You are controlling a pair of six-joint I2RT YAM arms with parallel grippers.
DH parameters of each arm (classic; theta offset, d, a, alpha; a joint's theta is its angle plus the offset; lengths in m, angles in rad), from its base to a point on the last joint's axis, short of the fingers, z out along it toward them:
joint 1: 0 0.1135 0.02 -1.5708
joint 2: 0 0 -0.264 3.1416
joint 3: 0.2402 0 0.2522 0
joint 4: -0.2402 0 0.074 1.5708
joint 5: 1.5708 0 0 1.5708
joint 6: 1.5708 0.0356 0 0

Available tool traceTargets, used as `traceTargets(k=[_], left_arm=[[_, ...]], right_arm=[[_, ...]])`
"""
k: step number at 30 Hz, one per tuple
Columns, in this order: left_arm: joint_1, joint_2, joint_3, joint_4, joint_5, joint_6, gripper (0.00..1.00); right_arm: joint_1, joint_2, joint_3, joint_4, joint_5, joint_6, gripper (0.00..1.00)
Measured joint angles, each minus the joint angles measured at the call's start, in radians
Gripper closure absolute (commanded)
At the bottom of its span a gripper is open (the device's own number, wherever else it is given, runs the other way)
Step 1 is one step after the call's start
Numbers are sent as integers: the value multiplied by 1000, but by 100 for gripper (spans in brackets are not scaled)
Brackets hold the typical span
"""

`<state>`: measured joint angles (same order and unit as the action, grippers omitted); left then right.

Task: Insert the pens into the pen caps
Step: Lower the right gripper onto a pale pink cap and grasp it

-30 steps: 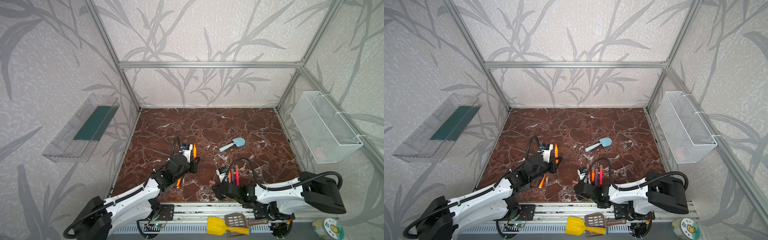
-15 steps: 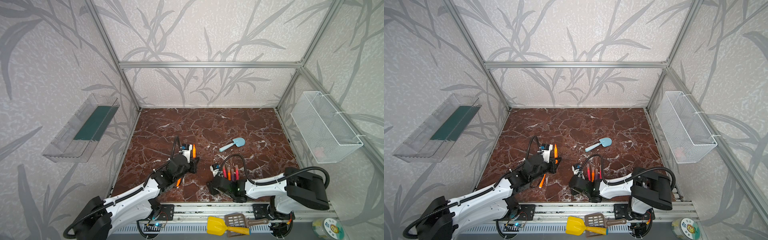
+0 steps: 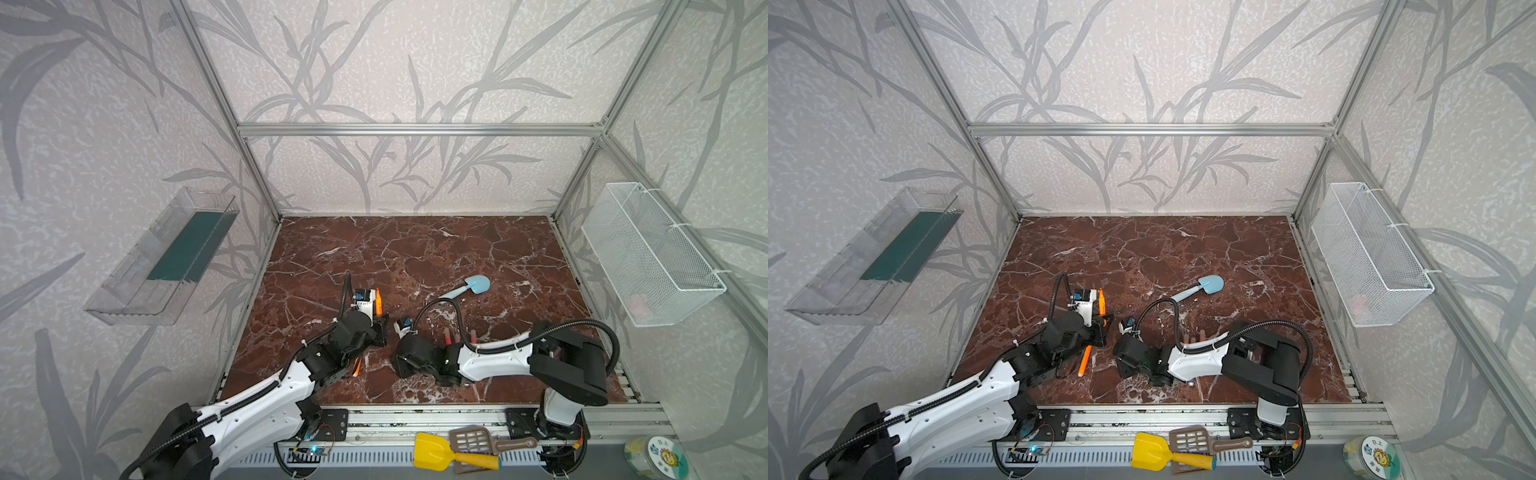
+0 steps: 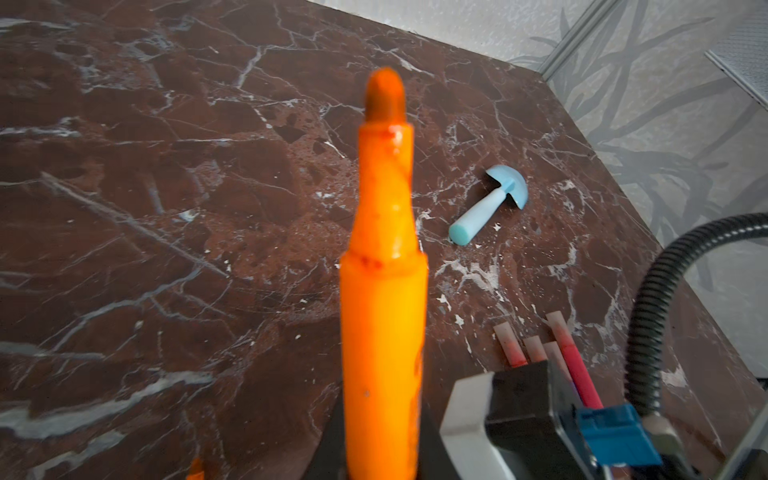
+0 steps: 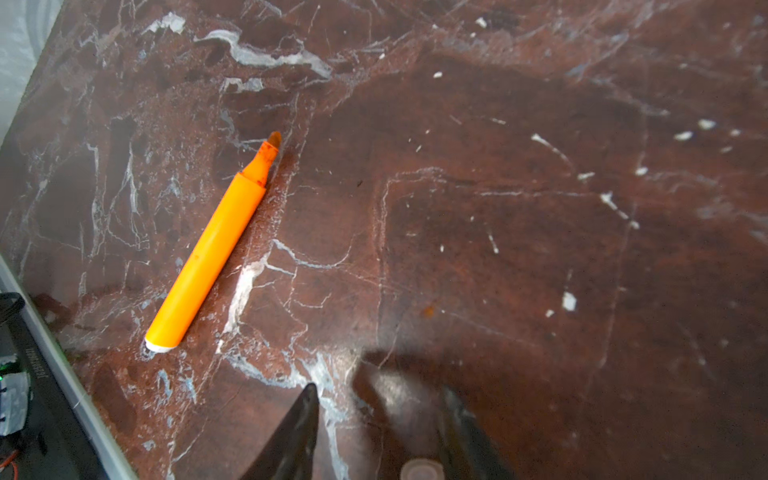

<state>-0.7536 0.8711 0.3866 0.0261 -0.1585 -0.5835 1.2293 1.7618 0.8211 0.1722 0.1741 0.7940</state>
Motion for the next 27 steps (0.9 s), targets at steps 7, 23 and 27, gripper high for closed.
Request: traceTargets(k=[7, 23, 27], left_arm=[[52, -87, -29, -66, -40, -22, 100], [55, -204, -66, -120, -39, -24, 100], [55, -205, -66, -121, -38, -27, 100]], right_arm=[[26, -32, 19, -150, 84, -26, 54], [95, -10, 117, -372, 181, -56, 57], [98, 32, 144, -397, 187, -58, 60]])
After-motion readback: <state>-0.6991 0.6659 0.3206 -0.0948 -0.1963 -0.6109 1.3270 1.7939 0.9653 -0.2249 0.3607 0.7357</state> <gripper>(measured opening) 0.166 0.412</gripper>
